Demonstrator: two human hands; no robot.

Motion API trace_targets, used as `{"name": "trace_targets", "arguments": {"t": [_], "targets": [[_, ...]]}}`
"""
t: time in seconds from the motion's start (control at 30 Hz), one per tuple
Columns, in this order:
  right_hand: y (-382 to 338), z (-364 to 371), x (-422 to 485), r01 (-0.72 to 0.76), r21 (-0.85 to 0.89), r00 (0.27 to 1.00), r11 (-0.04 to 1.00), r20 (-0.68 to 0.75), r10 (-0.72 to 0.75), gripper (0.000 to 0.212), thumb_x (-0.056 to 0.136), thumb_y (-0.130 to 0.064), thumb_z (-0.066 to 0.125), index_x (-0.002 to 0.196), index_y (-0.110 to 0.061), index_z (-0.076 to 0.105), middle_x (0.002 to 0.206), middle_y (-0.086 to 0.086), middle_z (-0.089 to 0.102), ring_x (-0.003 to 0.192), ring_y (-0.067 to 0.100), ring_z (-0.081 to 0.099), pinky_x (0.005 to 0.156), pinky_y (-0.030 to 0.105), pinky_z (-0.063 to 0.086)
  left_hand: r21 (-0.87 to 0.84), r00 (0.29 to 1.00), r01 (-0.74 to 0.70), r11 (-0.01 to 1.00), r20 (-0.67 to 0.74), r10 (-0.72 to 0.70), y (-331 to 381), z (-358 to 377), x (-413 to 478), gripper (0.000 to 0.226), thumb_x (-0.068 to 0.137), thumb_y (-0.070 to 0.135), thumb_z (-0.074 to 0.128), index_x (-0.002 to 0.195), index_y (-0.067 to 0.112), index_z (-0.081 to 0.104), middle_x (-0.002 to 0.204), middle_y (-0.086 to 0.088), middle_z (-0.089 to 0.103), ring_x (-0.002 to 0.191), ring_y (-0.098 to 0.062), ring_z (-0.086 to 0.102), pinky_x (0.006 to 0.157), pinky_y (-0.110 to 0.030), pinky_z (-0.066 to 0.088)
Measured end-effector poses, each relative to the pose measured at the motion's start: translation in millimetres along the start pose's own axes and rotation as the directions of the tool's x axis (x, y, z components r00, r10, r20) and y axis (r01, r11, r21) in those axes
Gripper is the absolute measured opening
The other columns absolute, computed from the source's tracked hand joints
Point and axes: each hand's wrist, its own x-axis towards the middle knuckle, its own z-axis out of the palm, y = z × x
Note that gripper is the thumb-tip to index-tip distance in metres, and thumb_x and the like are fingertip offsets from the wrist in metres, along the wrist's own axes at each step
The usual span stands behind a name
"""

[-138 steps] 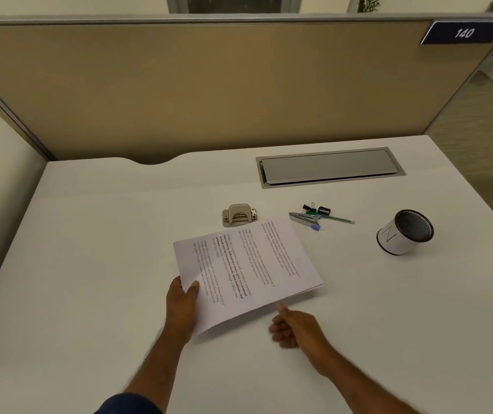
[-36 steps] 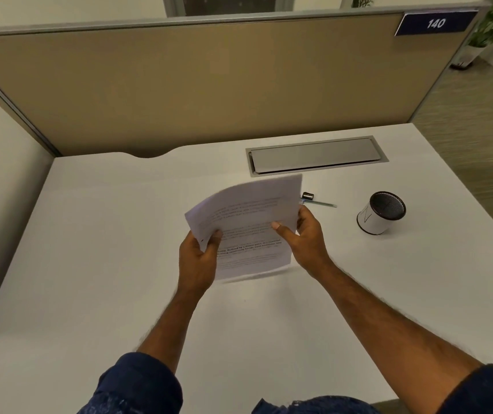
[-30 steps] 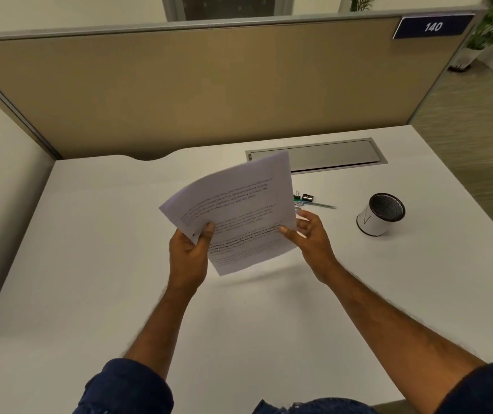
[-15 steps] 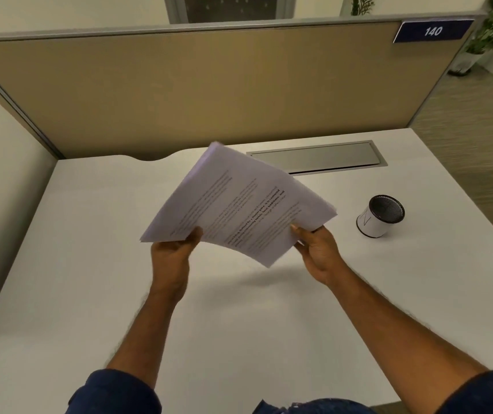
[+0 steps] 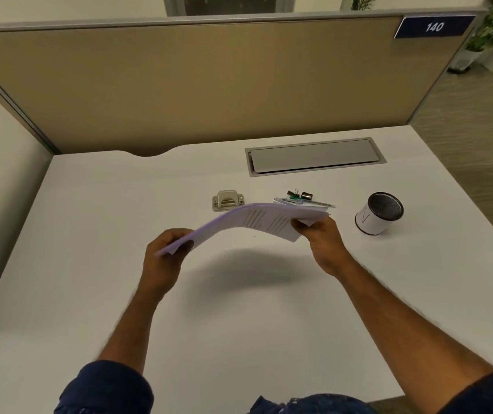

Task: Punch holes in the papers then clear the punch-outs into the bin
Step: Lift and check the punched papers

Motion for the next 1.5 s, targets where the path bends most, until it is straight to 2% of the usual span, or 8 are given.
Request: {"name": "trace_targets", "arguments": {"t": [0.17,0.27,0.4,0.67,0.97,1.07,1.33,1.5], "targets": [[8.1,2.4,1.1,-0.03,-0.062,0.999,0.998,-0.015,0.029,0.043,0.084,-0.004,0.07,0.122,-0.02,0.058,0.117,0.007,0.067,0.11,0.021,0.063,0.094,0.034,0.054,-0.085,0.991,0.136,0.987,-0.003,-0.137,-10.1,7.0,-5.5,0.031,0.09,0.004,0.066,0.116,0.019,0.065,0.103,0.003,0.071,0.094,-0.005,0.067,0.082,-0.028,0.054],[13.2,6.3,0.8,-0.027,-0.065,0.998,0.997,-0.051,0.024,0.043,0.081,-0.004,0.073,0.112,-0.03,0.059,0.106,-0.003,0.069,0.101,0.014,0.065,0.086,0.025,0.057,-0.068,0.984,0.178,0.982,0.038,-0.176,-18.2,9.3,-9.9,0.044,0.082,0.013,0.068,0.124,0.008,0.06,0.106,-0.005,0.068,0.098,-0.02,0.066,0.08,-0.03,0.055],[23.4,7.5,-1.2,0.004,-0.087,0.999,0.996,-0.047,-0.008,0.046,0.076,0.001,0.076,0.104,-0.031,0.06,0.105,-0.004,0.064,0.1,0.008,0.06,0.07,0.011,0.053,-0.087,0.979,0.201,0.976,0.041,-0.198,-26.9,18.4,-16.3,0.052,0.069,0.02,0.073,0.119,0.011,0.062,0.104,-0.002,0.069,0.094,-0.013,0.067,0.072,-0.021,0.056],[36.0,9.9,0.3,-0.013,-0.195,0.997,0.981,-0.079,-0.003,0.025,0.084,-0.009,0.072,0.096,-0.029,0.063,0.095,-0.006,0.066,0.092,0.012,0.063,0.066,0.011,0.053,-0.048,0.986,0.156,0.987,-0.05,-0.158,-36.5,36.3,-18.2,0.016,0.089,0.006,0.069,0.102,0.014,0.067,0.093,0.002,0.069,0.087,-0.021,0.066,0.064,-0.015,0.051],[5.1,-8.8,7.4,0.062,-0.14,0.994,0.988,-0.081,-0.074,0.017,0.085,-0.014,0.071,0.093,-0.029,0.067,0.09,-0.004,0.071,0.079,0.006,0.067,0.065,0.019,0.054,-0.041,0.992,0.009,0.999,-0.128,-0.015,2.8,13.5,7.1,0.03,0.084,0.008,0.075,0.093,0.035,0.065,0.09,0.012,0.069,0.081,0.004,0.064,0.069,-0.016,0.053],[2.8,-13.6,5.2,0.039,-0.068,0.995,0.997,-0.091,-0.045,0.014,0.086,-0.009,0.07,0.094,-0.021,0.068,0.09,-0.002,0.071,0.082,0.012,0.066,0.067,0.026,0.052,-0.04,0.994,-0.021,0.999,-0.109,0.017,7.0,12.1,11.2,0.024,0.084,0.004,0.074,0.099,0.022,0.067,0.096,0.011,0.071,0.09,-0.001,0.065,0.077,-0.018,0.052],[0.1,-16.4,-12.0,-0.054,0.173,0.995,0.983,-0.076,0.068,0.023,0.09,-0.004,0.061,0.11,-0.015,0.065,0.102,0.007,0.069,0.095,0.023,0.063,0.082,0.046,0.053,-0.209,0.941,0.26,0.943,-0.165,-0.296,-7.0,20.4,-4.0,0.082,0.083,0.017,0.077,0.149,0.02,0.028,0.15,0.001,0.04,0.134,-0.011,0.041,0.107,-0.033,0.036],[1.8,-12.7,-24.6,-0.11,0.337,0.99,0.935,-0.046,0.133,0.028,0.087,-0.004,0.061,0.111,-0.017,0.064,0.107,0.006,0.069,0.099,0.023,0.064,0.082,0.045,0.057,-0.266,0.903,0.401,0.877,-0.049,-0.427,-11.8,41.3,-19.3,0.076,0.089,0.019,0.07,0.151,0.012,0.027,0.151,-0.006,0.041,0.132,-0.018,0.047,0.106,-0.038,0.042]]}}
